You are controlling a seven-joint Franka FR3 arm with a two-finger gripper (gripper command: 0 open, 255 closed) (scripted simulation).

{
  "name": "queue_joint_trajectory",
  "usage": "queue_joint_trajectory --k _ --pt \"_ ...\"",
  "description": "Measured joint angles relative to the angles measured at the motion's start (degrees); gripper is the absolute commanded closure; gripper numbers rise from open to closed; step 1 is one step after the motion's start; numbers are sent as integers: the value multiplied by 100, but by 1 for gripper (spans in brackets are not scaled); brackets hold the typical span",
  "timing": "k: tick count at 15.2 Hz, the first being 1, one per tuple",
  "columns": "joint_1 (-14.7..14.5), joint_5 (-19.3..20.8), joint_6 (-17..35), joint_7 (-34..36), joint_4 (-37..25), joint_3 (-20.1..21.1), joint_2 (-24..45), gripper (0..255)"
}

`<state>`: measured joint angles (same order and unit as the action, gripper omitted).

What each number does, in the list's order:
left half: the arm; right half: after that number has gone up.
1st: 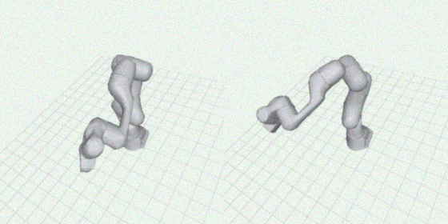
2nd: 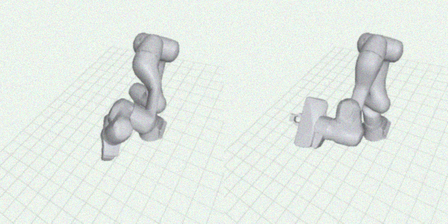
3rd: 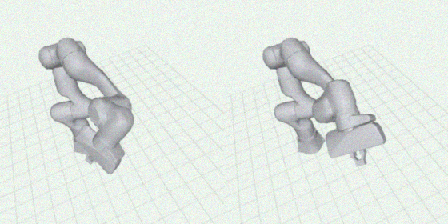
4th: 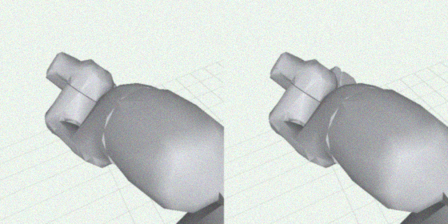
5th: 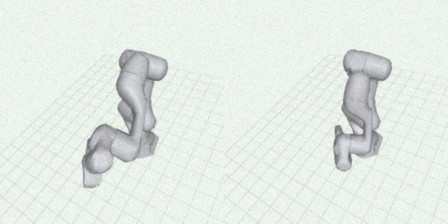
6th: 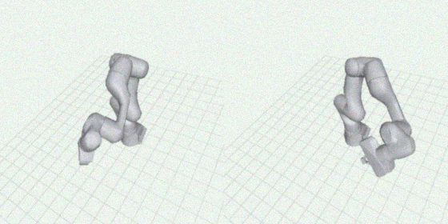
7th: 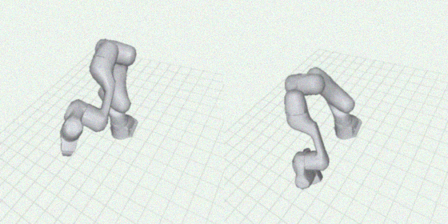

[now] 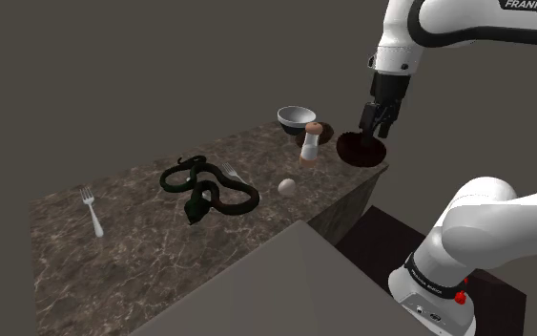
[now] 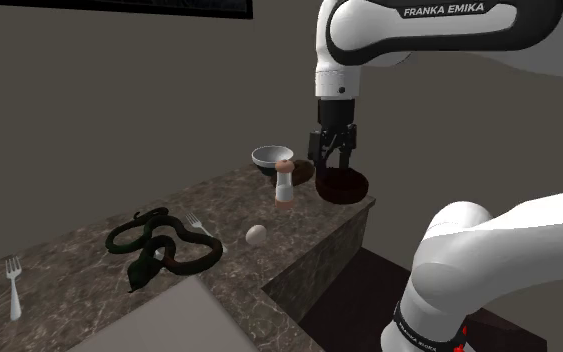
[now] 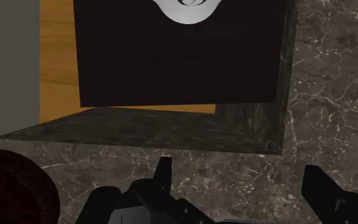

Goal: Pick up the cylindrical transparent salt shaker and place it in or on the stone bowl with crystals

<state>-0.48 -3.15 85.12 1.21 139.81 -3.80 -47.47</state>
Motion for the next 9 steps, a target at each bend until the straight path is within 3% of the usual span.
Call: queue_joint_trajectory --k 3,9 --pt "25 58 198 -51 -27 -48 183 0" --pt "116 257 1207 -254 -276 -257 1211 0"
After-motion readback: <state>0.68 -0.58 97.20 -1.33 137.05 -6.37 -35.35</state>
